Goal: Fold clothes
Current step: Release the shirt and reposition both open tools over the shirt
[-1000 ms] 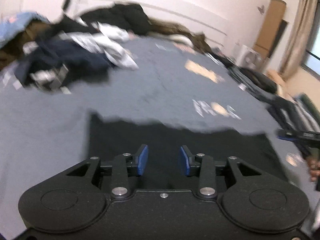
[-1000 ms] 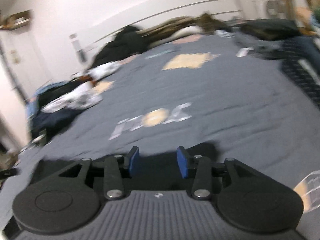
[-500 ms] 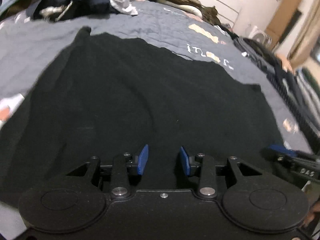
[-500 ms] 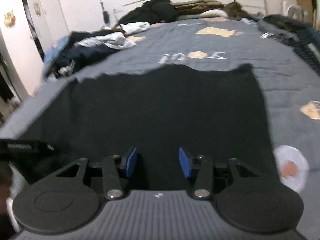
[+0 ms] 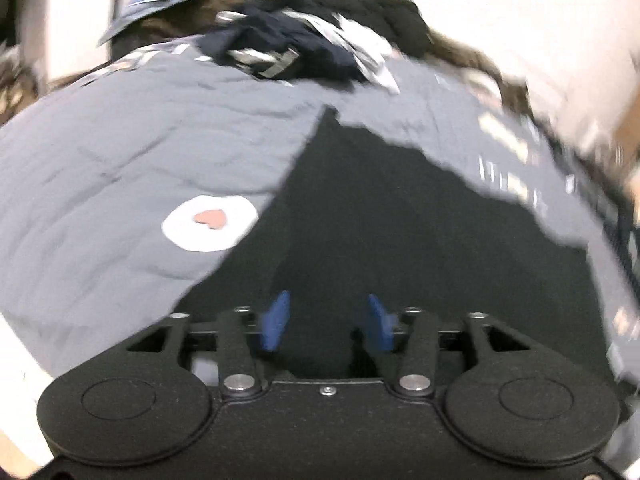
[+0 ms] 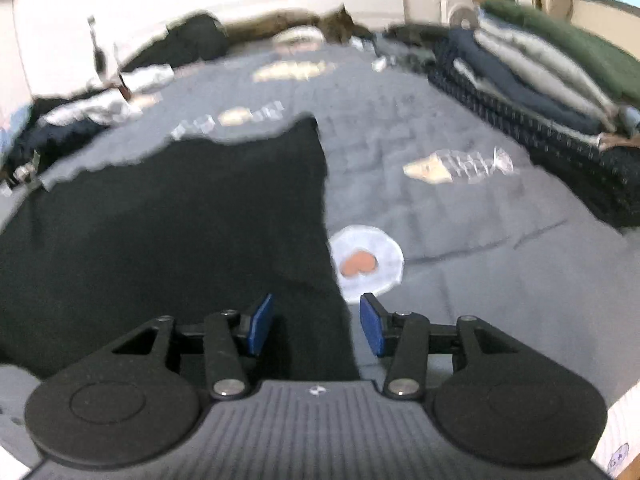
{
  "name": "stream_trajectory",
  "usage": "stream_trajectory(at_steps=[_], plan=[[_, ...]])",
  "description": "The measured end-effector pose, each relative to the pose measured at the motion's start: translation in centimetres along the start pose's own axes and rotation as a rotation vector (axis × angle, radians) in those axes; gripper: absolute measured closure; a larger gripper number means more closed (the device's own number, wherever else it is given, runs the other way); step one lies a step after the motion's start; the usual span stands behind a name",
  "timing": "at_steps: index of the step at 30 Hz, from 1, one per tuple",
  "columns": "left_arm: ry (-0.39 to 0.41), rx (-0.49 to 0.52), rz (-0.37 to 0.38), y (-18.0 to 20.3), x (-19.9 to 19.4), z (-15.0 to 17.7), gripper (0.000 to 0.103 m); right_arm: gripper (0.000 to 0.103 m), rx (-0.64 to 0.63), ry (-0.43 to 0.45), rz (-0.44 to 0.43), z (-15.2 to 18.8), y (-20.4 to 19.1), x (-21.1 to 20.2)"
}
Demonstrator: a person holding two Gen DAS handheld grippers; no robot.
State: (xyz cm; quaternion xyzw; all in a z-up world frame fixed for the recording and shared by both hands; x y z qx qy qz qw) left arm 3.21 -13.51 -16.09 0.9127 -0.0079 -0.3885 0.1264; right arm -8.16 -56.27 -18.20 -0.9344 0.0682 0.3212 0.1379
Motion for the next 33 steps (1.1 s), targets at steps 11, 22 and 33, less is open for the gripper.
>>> stream_trajectory(at_steps=[11, 22, 33], plan=[[-0.051, -0.293, 0.078, -4.5, -0.1, -0.4, 0.040, 0.046, -0.049, 0.037, -0.302, 0.2, -6.5, -1.5], [-0.135, -0.394, 0.134, -6.2, 0.9, 1.2, 0.038, 0.044, -0.050, 0.004, -0.345, 0.7, -9.7, -0.2], [-0.095, -0.445, 0.132, -6.2, 1.9, 1.6, 0.036, 0.041, -0.006, -0.023, -0.461, 0.4, -12.8, 0.0]])
Point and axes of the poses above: each gripper's, at about its wrist camera, not at the fingertips, and x roughly the way its jaws point, y to its right, z to its underside, the point moved 3 cm from there along x, roughly the way its jaws point, and after that the axes turned 8 degrees about -z, right-handed, at the moved point
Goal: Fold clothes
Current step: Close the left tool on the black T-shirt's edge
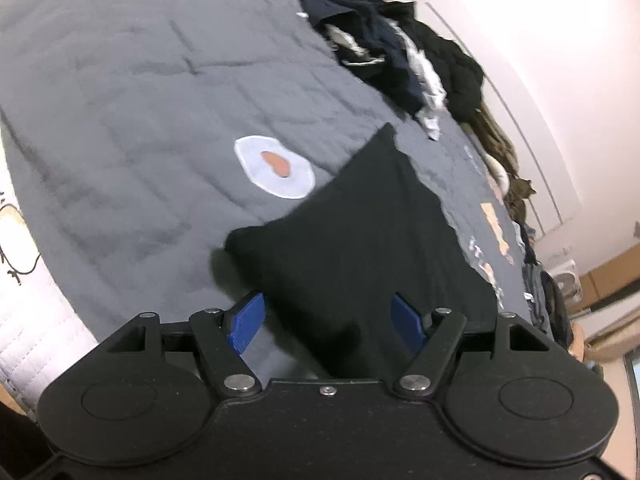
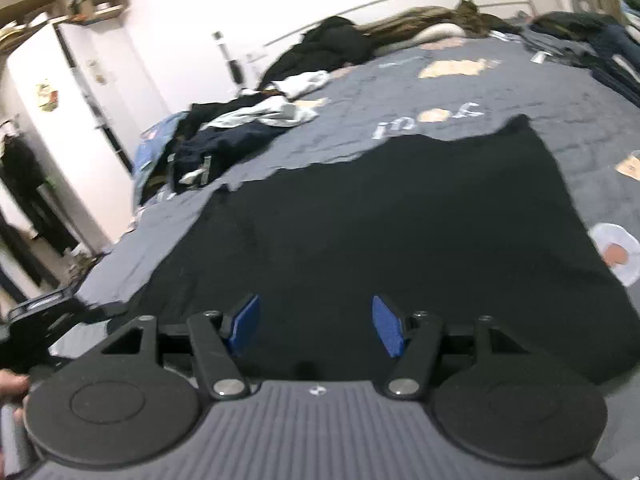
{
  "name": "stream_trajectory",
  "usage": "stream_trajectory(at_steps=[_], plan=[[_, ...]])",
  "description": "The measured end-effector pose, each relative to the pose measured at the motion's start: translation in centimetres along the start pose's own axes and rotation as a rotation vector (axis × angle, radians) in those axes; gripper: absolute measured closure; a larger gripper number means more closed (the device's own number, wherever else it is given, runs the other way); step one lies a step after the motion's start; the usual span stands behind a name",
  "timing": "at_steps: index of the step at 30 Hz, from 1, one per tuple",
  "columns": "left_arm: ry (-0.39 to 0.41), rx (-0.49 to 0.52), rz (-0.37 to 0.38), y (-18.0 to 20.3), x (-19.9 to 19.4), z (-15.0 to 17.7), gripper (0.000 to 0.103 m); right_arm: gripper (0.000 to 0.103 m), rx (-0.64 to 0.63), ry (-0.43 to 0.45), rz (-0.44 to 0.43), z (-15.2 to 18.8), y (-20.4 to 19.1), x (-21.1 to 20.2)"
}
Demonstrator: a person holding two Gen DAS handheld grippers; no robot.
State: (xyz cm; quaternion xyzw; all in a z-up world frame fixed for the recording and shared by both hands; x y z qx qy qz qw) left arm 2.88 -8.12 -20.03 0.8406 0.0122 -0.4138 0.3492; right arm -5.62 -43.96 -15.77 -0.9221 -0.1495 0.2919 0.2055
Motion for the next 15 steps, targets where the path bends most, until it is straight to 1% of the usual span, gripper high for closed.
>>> stream_trajectory(at_steps=[4, 5, 8, 11, 12, 14, 15], plan=[[0.027, -0.014, -0.019, -0.3, 0.4, -0.5, 0.037, 0.040, -0.060, -0.011, -0.035, 0.2, -1.4, 0.7], [0.033, -0.020, -0.018, -0.4, 0.4, -0.6, 0.041, 0.040, -0.066, -0.014, -0.039, 0.3, -1.6, 0.8], [0.042, -0.044, -0.024, -0.7, 0.6, -0.9, 0.042, 0.039, -0.070, -0.025, -0.047, 0.4, -1.7, 1.1], [0.035, -0.056, -0.028, -0.9, 0.9, -0.9, 0.042, 0.039, -0.070, -0.028, -0.058, 0.3, -1.9, 1.2], [0.037, -0.054, -0.031, -0.8, 0.9, -1.0, 0.045, 0.039, -0.066, -0.025, -0.064, 0.2, -1.9, 1.2], [0.040, -0.051, -0.037, -0.8, 0.9, -1.0, 0.079, 0.038, -0.063, -0.025, -0.070, 0.1, -1.9, 1.3], [0.042, -0.049, -0.039, -0.8, 0.9, -1.0, 0.080, 0.038, -0.063, -0.026, -0.071, 0.1, -2.0, 1.4]])
Point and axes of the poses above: each gripper's, at about its wrist camera, not at the fingertips, and x roughly the way its jaws point, y to its right, z to its underside, the point moved 3 cm from there along x, roughly the way its jaws point, and after that the axes turned 8 degrees about -z, right-handed, at the moved point
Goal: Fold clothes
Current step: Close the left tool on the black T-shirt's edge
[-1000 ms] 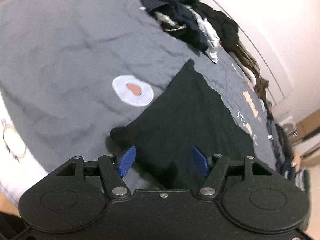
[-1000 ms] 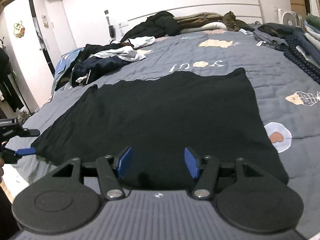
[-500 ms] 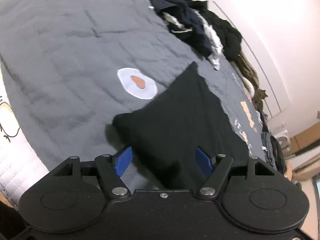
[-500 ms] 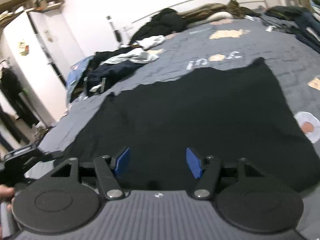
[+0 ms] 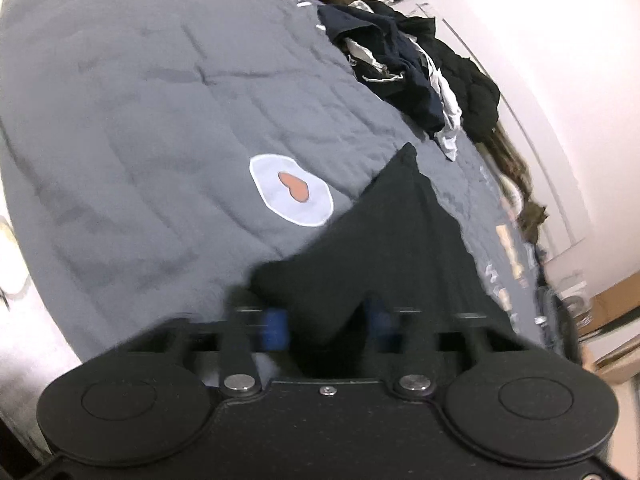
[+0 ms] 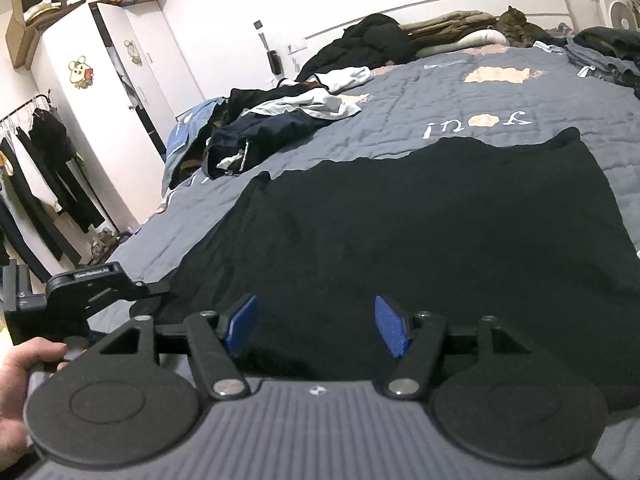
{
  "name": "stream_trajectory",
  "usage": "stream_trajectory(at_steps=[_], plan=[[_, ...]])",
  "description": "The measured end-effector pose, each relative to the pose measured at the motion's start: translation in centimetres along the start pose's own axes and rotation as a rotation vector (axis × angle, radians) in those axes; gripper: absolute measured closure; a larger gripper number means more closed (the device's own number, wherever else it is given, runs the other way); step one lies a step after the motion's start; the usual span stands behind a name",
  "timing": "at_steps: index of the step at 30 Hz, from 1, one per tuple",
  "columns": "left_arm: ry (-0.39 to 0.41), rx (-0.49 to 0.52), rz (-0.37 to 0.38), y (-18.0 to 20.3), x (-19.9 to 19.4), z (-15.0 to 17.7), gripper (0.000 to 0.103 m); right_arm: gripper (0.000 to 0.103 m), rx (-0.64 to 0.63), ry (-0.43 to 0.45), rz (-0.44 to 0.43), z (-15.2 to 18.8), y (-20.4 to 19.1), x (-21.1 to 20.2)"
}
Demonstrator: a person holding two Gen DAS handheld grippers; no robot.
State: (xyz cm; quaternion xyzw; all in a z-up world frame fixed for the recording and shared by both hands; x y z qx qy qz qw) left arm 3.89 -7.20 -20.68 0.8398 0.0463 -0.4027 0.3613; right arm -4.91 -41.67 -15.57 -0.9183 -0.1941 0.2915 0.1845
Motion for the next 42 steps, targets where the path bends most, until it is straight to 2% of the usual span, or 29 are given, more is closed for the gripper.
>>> stream_trajectory(at_steps=[2, 6, 7, 10, 16, 18, 20, 23, 27, 29, 31, 34, 35, 37, 40, 42], plan=[[0.003, 0.003, -0.005, 0.0, 0.0, 0.0, 0.086, 0.037, -0.005, -0.012, 0.002, 0.1, 0.0, 0.3], [0.010, 0.010, -0.016, 0.1, -0.1, 0.0, 0.086, 0.037, -0.005, -0.042, 0.015, 0.4, 0.3, 0.8], [0.012, 0.011, -0.019, 0.2, -0.1, 0.0, 0.084, 0.037, -0.004, -0.048, 0.020, 0.5, 0.4, 0.9], [-0.006, -0.004, -0.035, 0.0, 0.3, 0.0, 0.068, 0.036, -0.001, -0.067, 0.036, 0.7, 0.7, 1.2], [-0.010, 0.033, -0.022, 0.5, 0.7, 0.2, 0.065, 0.036, -0.005, -0.089, 0.039, 1.0, 0.6, 1.7], [-0.004, 0.040, -0.019, 0.5, 0.7, 0.2, 0.067, 0.036, -0.010, -0.103, 0.044, 1.2, 0.7, 2.0], [0.031, 0.071, -0.019, 0.9, 0.3, 0.3, 0.084, 0.035, -0.015, -0.116, 0.051, 1.4, 0.7, 2.2], [0.077, 0.113, -0.020, 1.6, -0.4, 0.4, 0.086, 0.035, -0.018, -0.116, 0.051, 1.5, 0.7, 2.1], [0.081, 0.117, -0.029, 2.0, -0.4, 0.7, 0.086, 0.035, 0.014, -0.103, 0.054, 1.4, 1.0, 1.8], [0.077, 0.110, -0.036, 2.0, -0.3, 0.8, 0.083, 0.034, 0.037, -0.094, 0.055, 1.3, 1.2, 1.6], [0.045, 0.064, -0.054, 1.5, 0.5, 0.7, 0.072, 0.034, 0.060, -0.085, 0.056, 1.3, 1.4, 1.5], [0.049, 0.069, -0.066, 1.5, 0.7, 0.7, 0.070, 0.034, 0.071, -0.079, 0.067, 1.3, 1.6, 1.3], [0.048, 0.075, -0.066, 1.6, 0.8, 0.8, 0.065, 0.034, 0.067, -0.075, 0.069, 1.3, 1.5, 1.3], [0.043, 0.077, -0.064, 1.7, 1.0, 0.9, 0.063, 0.034, 0.057, -0.066, 0.074, 1.1, 1.5, 1.2], [0.051, 0.091, -0.062, 1.9, 1.0, 1.1, 0.066, 0.033, 0.071, -0.051, 0.077, 1.0, 1.7, 0.9], [0.068, 0.107, -0.065, 2.2, 0.8, 1.1, 0.077, 0.033, 0.084, -0.038, 0.072, 0.8, 1.9, 0.8]])
Point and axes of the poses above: each gripper's, at about its wrist camera, not at the fingertips, and x roughly the way its jaws point, y to its right, z to its underside, the point moved 3 cm from there along x, roughly the way its jaws point, and after that the axes turned 8 degrees about -z, right-handed, at the moved point
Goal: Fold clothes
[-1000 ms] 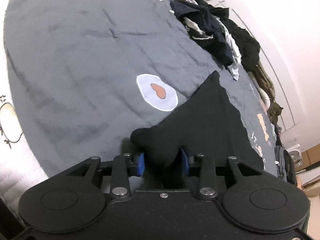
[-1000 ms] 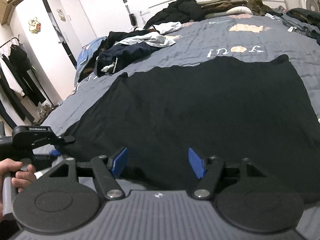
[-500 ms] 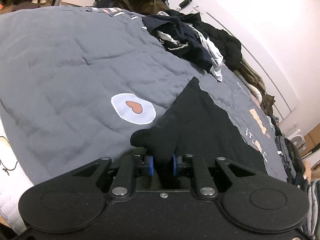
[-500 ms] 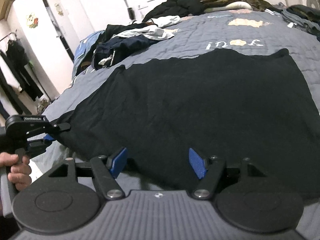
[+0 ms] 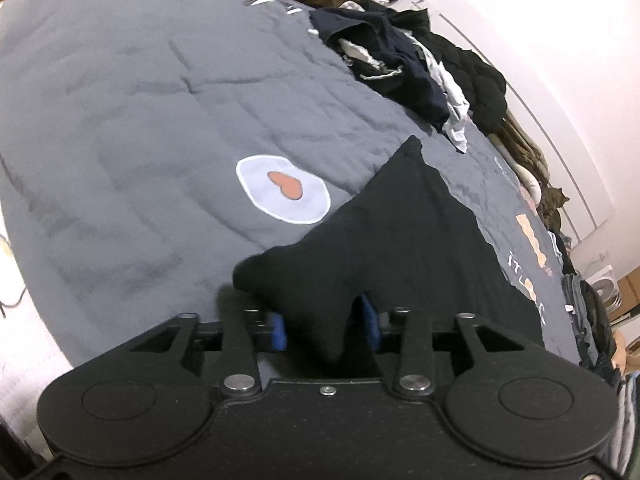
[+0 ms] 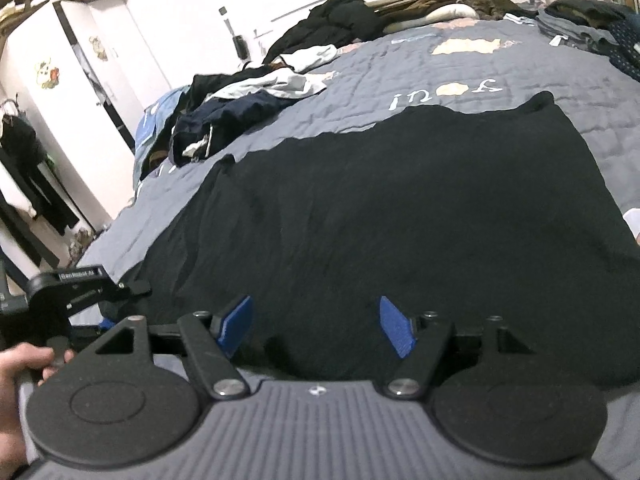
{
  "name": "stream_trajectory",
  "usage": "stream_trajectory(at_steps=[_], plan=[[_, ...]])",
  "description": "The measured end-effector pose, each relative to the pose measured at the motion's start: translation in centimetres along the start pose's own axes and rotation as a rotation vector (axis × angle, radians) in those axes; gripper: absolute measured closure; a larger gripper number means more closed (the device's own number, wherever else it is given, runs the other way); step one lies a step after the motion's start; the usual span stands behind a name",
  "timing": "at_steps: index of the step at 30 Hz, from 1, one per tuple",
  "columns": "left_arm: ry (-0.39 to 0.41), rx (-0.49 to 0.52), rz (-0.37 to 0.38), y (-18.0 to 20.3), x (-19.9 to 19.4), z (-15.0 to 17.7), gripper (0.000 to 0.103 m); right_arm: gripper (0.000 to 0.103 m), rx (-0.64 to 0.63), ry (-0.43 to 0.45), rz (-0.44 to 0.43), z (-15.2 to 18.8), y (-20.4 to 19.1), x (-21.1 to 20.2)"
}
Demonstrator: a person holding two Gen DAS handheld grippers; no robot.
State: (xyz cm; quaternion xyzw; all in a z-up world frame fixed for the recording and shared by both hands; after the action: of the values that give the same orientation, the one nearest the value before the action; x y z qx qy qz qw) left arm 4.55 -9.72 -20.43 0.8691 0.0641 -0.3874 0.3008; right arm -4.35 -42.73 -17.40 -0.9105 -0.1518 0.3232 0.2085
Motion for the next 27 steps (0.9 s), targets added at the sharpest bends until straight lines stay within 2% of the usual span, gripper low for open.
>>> stream_trajectory(at_steps=[1, 4, 10, 15, 18, 21, 27], plan=[[0.009, 0.007, 0.000, 0.1, -0.1, 0.0, 0.082, 0.033, 0.005, 0.006, -0.002, -0.1, 0.1, 0.0], [0.046, 0.046, 0.002, 0.8, -0.8, 0.0, 0.086, 0.032, 0.016, 0.018, -0.001, -0.5, 0.3, -0.1], [0.143, 0.197, -0.009, 3.0, -2.4, 0.6, 0.088, 0.032, 0.051, 0.035, -0.003, -1.0, 0.8, -0.4], [0.203, 0.353, 0.025, 5.6, -3.4, 1.5, 0.089, 0.032, 0.070, 0.053, -0.018, -1.3, 0.8, -0.8], [0.263, 0.515, 0.053, 7.9, -4.3, 3.2, 0.089, 0.031, 0.093, 0.070, -0.022, -1.7, 1.2, -1.3], [0.310, 0.705, 0.112, 10.5, -5.1, 6.0, 0.089, 0.031, 0.125, 0.091, -0.020, -2.0, 1.8, -1.9], [0.294, 1.035, 0.239, 13.9, -5.2, 12.8, 0.090, 0.031, 0.186, 0.129, -0.005, -2.6, 3.9, -3.3]])
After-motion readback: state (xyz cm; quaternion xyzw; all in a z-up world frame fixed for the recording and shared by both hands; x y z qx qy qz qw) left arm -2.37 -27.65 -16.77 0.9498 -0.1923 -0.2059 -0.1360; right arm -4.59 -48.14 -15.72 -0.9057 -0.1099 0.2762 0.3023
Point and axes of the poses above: each gripper's, at about its wrist camera, not at the fingertips, and x roughly the way its jaws point, y to its right, z to its underside, the point moved 3 cm from there along x, roughly the way its jaws point, and after that the axes turned 8 degrees about -z, right-handed, at the moved point
